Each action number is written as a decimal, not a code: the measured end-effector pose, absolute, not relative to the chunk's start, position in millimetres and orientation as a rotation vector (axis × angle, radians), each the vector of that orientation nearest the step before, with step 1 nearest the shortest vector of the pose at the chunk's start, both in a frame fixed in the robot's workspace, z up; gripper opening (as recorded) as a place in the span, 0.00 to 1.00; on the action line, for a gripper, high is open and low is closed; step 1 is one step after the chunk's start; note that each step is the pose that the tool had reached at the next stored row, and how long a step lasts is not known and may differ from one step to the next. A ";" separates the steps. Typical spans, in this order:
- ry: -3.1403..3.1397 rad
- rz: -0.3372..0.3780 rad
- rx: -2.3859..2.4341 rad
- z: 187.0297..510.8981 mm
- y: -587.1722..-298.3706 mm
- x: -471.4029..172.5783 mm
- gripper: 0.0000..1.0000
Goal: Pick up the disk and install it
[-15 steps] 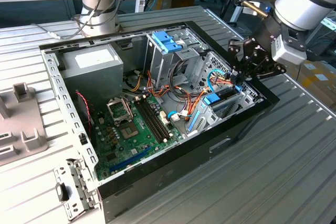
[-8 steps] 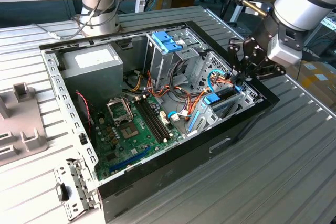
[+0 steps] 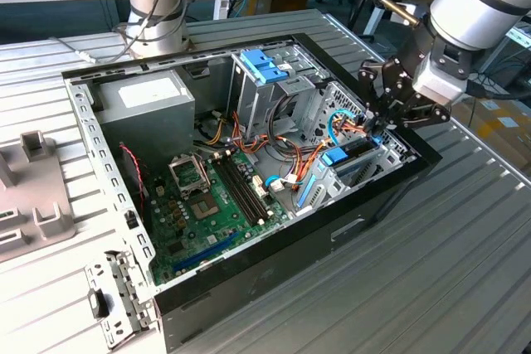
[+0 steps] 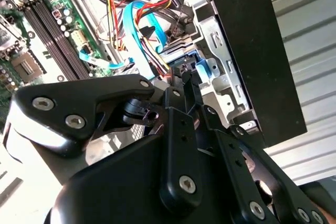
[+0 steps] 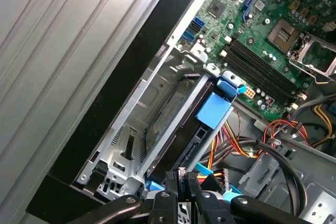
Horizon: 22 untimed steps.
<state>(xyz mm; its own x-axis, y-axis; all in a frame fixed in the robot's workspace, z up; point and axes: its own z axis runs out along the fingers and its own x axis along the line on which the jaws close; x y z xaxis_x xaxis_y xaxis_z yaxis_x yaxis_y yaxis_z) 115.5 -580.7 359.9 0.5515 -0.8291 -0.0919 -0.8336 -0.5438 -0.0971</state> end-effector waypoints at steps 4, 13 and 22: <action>1.477 0.049 -2.624 359.2 -580.7 113.3 0.19; 1.666 0.034 -2.506 357.2 -580.6 109.3 0.19; 1.847 0.020 -2.374 355.6 -580.6 108.7 0.19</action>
<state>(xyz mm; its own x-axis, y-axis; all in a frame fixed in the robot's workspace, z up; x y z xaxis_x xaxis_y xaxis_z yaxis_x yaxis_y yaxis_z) 108.7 -580.6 355.6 0.2489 -0.9642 -0.0920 -0.9659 -0.2400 -0.0971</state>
